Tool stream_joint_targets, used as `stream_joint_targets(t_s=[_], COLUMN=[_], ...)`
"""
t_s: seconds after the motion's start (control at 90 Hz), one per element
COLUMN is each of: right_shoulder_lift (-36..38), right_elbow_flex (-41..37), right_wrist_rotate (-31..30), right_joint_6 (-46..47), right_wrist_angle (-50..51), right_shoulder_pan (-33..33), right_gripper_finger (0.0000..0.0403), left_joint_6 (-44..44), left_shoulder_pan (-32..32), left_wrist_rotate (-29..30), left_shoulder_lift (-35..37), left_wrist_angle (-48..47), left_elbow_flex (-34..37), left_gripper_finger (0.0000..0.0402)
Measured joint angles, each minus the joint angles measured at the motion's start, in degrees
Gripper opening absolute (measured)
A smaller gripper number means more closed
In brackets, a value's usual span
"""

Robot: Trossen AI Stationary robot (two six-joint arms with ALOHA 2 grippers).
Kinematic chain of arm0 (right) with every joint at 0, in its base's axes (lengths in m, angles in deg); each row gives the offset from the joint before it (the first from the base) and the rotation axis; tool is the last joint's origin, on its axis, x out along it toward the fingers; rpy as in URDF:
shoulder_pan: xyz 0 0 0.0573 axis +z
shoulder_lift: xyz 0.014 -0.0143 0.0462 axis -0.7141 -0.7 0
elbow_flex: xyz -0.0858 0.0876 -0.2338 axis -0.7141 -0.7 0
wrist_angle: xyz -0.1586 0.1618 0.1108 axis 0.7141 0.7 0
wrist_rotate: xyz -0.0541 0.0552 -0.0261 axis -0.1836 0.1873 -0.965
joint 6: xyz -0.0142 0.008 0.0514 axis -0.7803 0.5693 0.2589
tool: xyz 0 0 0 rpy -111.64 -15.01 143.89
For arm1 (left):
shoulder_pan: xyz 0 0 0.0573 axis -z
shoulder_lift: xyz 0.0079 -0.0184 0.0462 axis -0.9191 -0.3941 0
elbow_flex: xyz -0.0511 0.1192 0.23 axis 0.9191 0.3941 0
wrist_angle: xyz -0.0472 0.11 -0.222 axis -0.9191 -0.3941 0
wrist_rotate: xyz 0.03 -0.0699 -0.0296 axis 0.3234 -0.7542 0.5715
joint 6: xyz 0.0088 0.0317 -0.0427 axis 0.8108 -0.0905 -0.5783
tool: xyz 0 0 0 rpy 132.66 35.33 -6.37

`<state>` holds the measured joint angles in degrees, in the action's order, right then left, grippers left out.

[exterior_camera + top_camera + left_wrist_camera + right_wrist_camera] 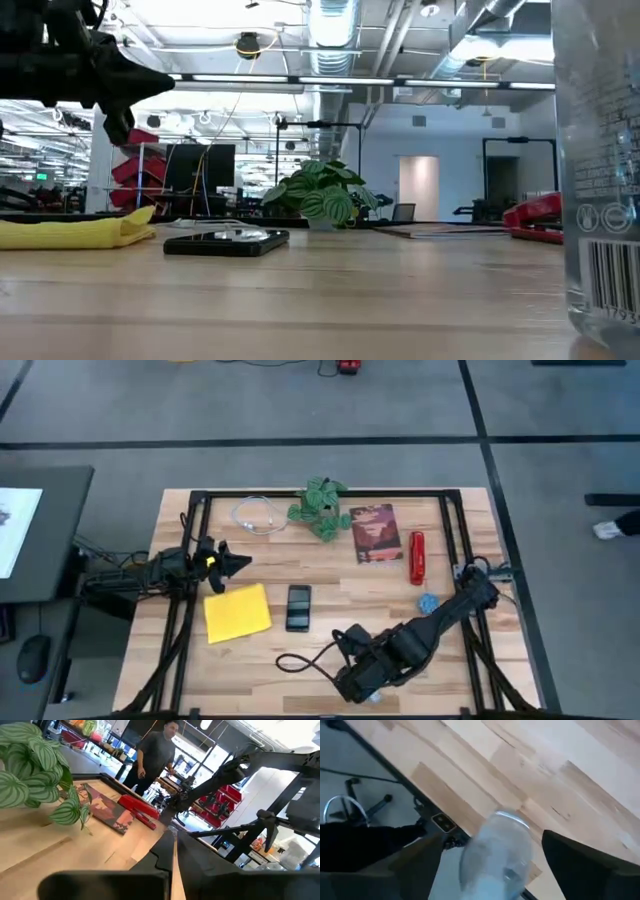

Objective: Apply microfiber cloth
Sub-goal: Move the yellow microfiber cloth to the right center

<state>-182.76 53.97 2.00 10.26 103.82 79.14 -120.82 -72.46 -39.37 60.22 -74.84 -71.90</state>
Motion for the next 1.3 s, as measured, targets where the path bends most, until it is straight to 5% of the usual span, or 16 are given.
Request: stream_joint_targets(t_s=[0.156, 0.367, 0.589, 0.733, 0.944, 1.3], right_shoulder_lift=[1.14, 3.59, 0.18, -7.05, -17.86, -27.15], right_elbow_flex=[0.02, 0.10, 0.15, 0.13, 0.04, 0.07], right_wrist_rotate=[0.11, 2.41, 11.24, 13.19, 19.16, 22.26], right_joint_6=[-2.05, -13.02, -39.17, -46.13, -39.57, -17.50], right_wrist_angle=[-1.90, -0.88, -12.42, -22.69, -34.56, -47.08], right_shoulder_pan=[-4.11, -13.90, -27.89, -32.93, -34.08, -33.70], right_gripper_finger=[0.0311, 0.0306, 0.0306, 0.0306, 0.0306, 0.0306], left_joint_6=[4.17, 6.51, 6.26, 6.66, 9.27, 3.12], left_shoulder_pan=[0.00, 0.02, 0.00, 0.00, 0.00, 0.00], left_wrist_rotate=[-5.34, -6.32, 2.67, 6.40, 6.58, 6.50], left_shoulder_lift=[0.02, -1.83, -6.16, -8.83, -11.16, -11.39], left_wrist_angle=[-1.49, -19.24, -31.22, -32.51, -35.55, -44.53], left_elbow_flex=[-0.88, -8.73, -19.37, -27.70, -36.08, -36.98], left_gripper_finger=[0.0000, 0.0000, 0.0000, 0.0000, 0.0000, 0.0000])
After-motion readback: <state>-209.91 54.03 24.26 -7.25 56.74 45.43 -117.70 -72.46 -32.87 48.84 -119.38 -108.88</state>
